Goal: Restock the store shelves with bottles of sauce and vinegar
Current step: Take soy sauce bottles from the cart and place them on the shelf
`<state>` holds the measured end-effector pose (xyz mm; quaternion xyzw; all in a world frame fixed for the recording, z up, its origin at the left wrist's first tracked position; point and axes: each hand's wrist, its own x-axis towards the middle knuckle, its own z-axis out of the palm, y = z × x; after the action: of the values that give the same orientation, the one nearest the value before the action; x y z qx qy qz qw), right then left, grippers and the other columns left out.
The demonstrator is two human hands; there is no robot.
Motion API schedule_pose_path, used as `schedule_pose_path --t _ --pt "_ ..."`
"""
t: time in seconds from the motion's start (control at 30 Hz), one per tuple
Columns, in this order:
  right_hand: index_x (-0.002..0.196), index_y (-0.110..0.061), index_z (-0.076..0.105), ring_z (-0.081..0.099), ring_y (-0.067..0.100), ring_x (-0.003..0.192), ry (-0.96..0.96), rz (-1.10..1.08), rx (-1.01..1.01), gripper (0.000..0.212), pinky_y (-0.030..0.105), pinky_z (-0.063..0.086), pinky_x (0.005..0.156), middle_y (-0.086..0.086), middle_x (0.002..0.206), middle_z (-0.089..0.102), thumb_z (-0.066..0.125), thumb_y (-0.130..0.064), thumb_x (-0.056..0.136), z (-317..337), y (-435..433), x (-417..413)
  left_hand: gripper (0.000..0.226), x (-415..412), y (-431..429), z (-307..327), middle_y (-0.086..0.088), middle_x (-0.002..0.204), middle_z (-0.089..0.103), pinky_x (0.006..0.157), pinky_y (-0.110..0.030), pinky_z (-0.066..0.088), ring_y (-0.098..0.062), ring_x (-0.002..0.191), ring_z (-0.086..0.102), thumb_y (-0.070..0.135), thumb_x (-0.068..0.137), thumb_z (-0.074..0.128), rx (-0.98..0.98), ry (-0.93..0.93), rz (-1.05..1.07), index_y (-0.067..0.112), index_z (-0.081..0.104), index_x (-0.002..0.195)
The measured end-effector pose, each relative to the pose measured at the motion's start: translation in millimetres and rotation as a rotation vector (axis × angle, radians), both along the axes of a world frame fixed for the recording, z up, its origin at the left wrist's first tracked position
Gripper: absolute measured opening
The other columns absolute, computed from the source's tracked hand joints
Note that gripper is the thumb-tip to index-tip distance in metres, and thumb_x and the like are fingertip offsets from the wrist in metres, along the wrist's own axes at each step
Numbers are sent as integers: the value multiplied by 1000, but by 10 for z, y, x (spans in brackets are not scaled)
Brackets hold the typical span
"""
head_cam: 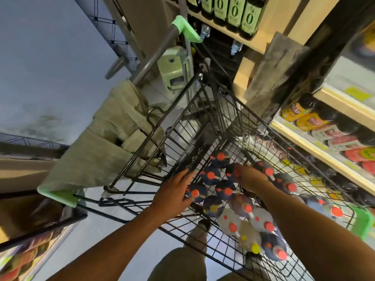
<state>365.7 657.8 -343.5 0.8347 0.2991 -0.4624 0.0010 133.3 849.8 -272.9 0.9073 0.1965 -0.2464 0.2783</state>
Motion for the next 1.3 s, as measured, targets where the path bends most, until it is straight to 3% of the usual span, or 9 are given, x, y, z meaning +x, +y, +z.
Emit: schedule_pose_path --t 0.1,0.33,0.6,0.73,0.87,0.97,1.07,1.13,1.3 --pt "134 -43 49 65 32 113 -76 28 -80 38 44 55 88 2 132 60 54 -50 97 -22 46 -7 83 4 -8 -17 7 171 12 120 -44 35 -24 155 25 49 96 64 -10 24 4 37 14 162" --pt "131 -40 49 66 29 105 -190 86 -89 37 38 49 78 1 120 66 40 -57 100 119 27 45 79 61 -53 -40 15 170 11 114 -36 36 -19 152 29 47 97 65 -128 31 30 39 19 160" --pt "100 -28 36 56 20 70 -221 131 125 42 30 35 55 -7 70 50 25 -69 100 917 -75 397 49 366 -132 -26 10 154 47 107 -37 49 -16 132 55 44 103 55 -389 16 238 36 44 150" --pt "91 -30 37 60 28 73 -144 83 247 36 39 44 61 3 74 59 33 -64 102 1417 -33 567 38 611 -175 32 4 137 63 106 -38 49 -16 125 60 45 109 37 -552 16 405 30 59 136" --pt "82 -33 46 58 16 75 -70 -33 408 32 40 46 74 -4 77 60 42 -57 102 1942 9 629 45 907 -253 247 -8 131 65 105 -38 47 -22 120 60 45 112 22 -797 -29 566 27 62 120" --pt "79 -26 51 53 2 63 6 -112 508 34 32 46 65 -8 71 56 45 -45 106 2274 80 625 64 1087 -329 444 -3 117 72 95 -33 49 -19 114 65 50 109 15 -947 -55 653 17 68 120" --pt "79 -19 54 56 -2 54 83 -172 553 35 20 46 55 -5 71 55 44 -37 108 2517 160 570 68 1286 -456 611 2 118 76 95 -36 53 -14 113 71 58 107 11 -1147 -40 726 26 69 119" --pt "77 -18 53 57 3 55 140 -210 585 35 23 49 55 -2 71 54 45 -32 108 2623 195 534 63 1364 -497 685 -6 131 72 92 -36 58 -22 121 68 59 108 15 -1273 -20 799 28 67 123" --pt "78 -16 55 59 9 59 131 -226 580 36 26 50 58 5 72 57 44 -34 108 2669 252 520 68 1307 -509 718 0 118 77 81 -30 59 -17 109 74 63 106 20 -1325 -12 761 35 82 107"
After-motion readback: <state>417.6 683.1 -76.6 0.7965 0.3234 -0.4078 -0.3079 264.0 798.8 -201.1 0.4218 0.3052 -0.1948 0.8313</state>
